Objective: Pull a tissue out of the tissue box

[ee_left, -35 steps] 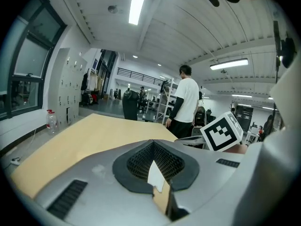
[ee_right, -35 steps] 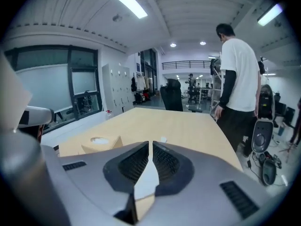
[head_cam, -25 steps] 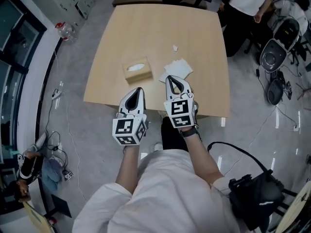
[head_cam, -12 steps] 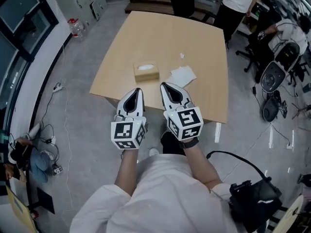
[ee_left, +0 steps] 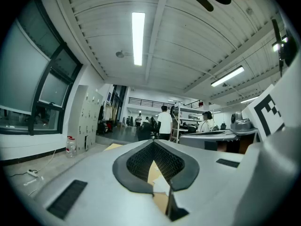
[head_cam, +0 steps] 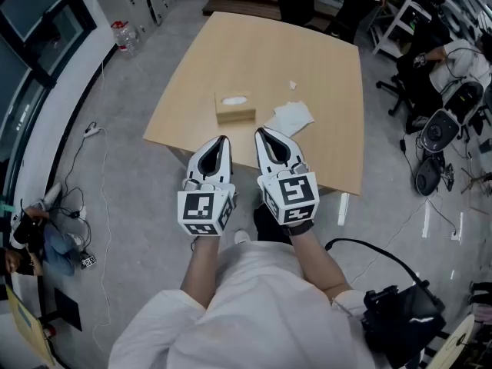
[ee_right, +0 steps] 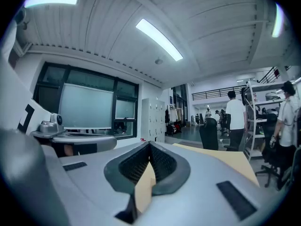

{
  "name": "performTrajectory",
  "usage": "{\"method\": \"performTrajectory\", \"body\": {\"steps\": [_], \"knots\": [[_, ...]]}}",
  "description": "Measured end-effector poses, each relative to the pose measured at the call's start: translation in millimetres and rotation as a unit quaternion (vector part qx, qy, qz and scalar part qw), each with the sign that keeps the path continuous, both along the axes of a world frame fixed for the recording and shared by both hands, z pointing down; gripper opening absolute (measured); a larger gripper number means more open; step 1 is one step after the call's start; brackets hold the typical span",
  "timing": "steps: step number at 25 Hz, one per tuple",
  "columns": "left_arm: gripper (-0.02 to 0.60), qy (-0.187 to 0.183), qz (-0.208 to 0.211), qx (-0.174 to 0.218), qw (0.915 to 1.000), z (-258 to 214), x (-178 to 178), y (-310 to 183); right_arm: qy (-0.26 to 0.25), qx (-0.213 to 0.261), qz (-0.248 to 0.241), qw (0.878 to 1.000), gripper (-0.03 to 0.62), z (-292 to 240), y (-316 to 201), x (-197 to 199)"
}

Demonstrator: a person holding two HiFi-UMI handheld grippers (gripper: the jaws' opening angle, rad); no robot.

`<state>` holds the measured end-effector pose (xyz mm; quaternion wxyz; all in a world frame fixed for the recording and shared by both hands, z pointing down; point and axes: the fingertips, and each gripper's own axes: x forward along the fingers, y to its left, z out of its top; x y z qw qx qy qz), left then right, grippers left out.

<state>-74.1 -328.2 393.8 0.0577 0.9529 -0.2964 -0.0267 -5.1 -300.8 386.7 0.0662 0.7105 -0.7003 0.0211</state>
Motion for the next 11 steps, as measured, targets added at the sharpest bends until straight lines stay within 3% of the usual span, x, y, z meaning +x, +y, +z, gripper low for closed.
{"method": "performTrajectory", "body": {"steps": [11], "knots": [[0.002, 0.007, -0.013, 0.002, 0.9999, -6.1, -8.5, -5.9, 0.016, -0.007, -0.016, 1.0, 0.005, 1.4, -6.5, -9.5]]}}
